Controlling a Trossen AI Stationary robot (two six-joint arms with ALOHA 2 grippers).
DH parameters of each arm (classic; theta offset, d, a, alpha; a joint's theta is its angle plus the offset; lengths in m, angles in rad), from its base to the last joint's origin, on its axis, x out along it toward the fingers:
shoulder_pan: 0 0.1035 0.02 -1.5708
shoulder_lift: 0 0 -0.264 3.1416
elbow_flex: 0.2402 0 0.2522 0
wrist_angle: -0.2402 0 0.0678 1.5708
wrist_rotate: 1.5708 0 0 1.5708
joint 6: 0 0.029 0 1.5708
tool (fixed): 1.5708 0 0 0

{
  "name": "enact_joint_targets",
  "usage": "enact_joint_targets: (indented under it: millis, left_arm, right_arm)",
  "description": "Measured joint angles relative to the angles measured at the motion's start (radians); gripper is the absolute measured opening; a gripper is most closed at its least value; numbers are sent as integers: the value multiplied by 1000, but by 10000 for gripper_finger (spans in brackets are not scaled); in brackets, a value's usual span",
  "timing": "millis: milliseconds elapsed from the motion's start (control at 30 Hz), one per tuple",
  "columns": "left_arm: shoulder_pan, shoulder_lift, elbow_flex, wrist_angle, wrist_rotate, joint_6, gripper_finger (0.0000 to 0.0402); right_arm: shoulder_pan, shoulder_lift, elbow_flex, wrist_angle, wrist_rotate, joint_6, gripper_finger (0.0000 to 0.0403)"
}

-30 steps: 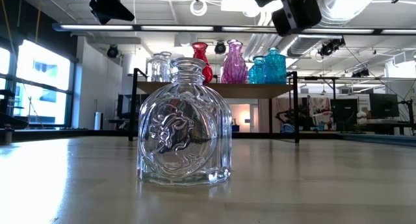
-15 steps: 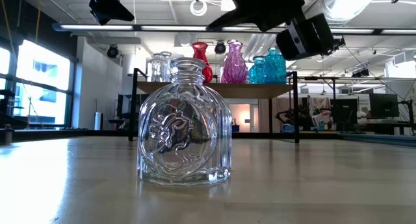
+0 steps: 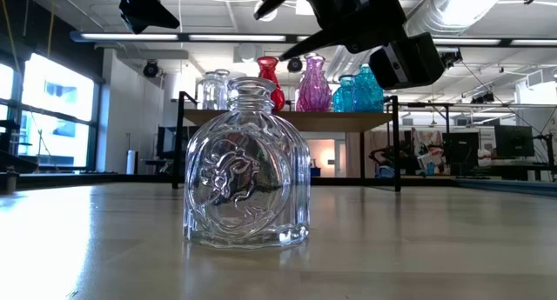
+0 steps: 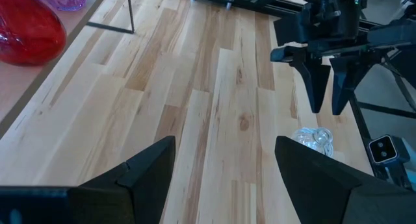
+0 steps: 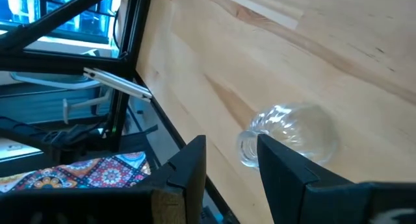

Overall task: Sort vases onto shelf
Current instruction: Put the transparent vase on the shelf aligned with the other transparent vases

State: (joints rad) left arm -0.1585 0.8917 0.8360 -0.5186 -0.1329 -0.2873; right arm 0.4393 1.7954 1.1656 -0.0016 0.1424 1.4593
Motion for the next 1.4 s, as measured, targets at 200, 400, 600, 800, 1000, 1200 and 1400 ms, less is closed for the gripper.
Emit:
enact_joint_targets:
  millis: [200, 400, 600, 800, 1000, 1200, 1400]
  left_arm:
    - [0, 0, 0, 0, 0, 0, 255]
    - [0, 0, 0, 0, 0, -1, 255]
    - [0, 0, 0, 0, -2, -2, 255]
    - [0, 0, 0, 0, -5, -2, 255]
    - [0, 0, 0, 0, -5, -2, 255]
    - [0, 0, 0, 0, -7, 0, 255]
    - [0, 0, 0, 0, -7, 0, 255]
  right_arm:
    - [1, 0, 0, -10, 0, -31, 119]
    - [13, 0, 0, -8, 6, -183, 119]
    - [-5, -3, 0, 195, -1, -487, 119]
    - [-42, -4, 0, 379, -58, -744, 119]
    - [-99, -4, 0, 440, -120, -781, 119]
    - [-146, -4, 0, 664, -190, -856, 119]
    - [-166, -4, 0, 844, -246, -942, 119]
